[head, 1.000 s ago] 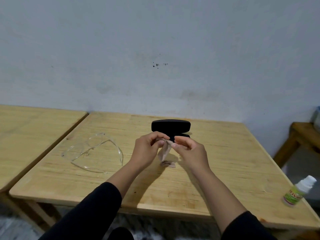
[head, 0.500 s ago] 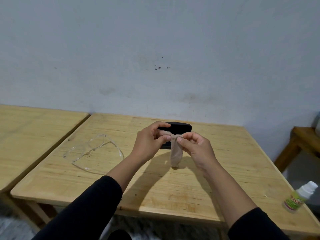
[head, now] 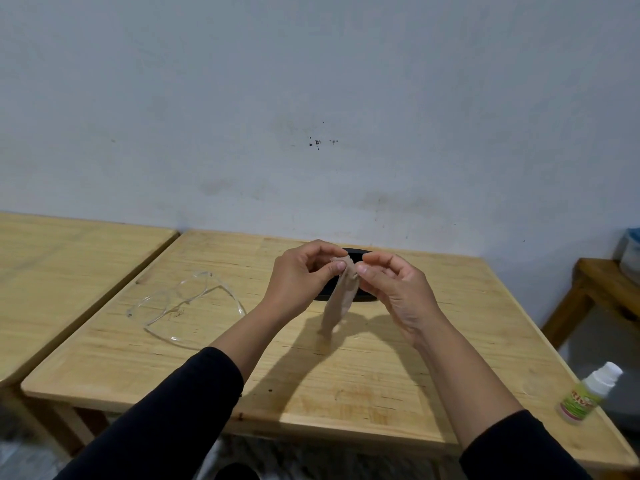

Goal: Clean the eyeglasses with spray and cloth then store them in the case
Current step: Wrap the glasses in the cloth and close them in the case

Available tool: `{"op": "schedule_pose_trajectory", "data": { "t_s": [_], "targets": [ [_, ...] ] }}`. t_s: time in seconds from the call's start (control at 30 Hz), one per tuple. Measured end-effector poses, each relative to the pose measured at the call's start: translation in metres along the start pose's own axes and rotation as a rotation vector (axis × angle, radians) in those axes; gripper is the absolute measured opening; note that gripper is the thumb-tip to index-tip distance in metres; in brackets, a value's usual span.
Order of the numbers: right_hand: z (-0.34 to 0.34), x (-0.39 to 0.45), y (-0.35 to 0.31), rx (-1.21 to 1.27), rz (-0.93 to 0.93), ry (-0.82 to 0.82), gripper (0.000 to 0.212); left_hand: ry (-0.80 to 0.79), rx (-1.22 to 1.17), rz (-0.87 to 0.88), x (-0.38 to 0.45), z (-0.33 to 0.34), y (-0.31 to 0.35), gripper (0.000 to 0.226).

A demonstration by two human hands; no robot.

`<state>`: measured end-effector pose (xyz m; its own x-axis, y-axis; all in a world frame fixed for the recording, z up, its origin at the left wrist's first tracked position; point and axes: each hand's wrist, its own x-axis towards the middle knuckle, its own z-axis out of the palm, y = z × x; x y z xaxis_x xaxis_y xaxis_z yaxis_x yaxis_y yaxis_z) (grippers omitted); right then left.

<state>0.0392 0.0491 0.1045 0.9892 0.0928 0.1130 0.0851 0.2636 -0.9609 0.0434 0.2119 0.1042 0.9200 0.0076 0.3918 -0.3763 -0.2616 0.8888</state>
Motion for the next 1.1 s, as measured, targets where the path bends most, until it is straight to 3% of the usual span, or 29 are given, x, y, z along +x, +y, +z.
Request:
{"op": "schedule_pose_trajectory", "data": {
  "t_s": [0.2, 0.37, 0.6, 1.1],
  "targets": [
    [0.004, -0.001, 0.003, -0.229, -0.014, 0.014, 0.028, -0.023, -0.011, 0.013, 0.000, 0.000, 0.004, 0.012],
    [0.002, -0.001, 0.000, -0.355, -0.058, 0.048, 0.010, -0.024, 0.040, -0.026, 0.001, -0.007, 0.001, 0.016],
    [0.003, 0.000, 0.000, -0.330, -0.056, 0.053, 0.003, -0.010, 0.086, -0.019, 0.001, -0.010, -0.001, 0.005],
    [0.005, 0.001, -0.004, -0.307, -0.106, -0.059, 0.008, 0.064, 0.013, -0.007, 0.012, -0.022, 0.013, 0.006]
  ]
}}
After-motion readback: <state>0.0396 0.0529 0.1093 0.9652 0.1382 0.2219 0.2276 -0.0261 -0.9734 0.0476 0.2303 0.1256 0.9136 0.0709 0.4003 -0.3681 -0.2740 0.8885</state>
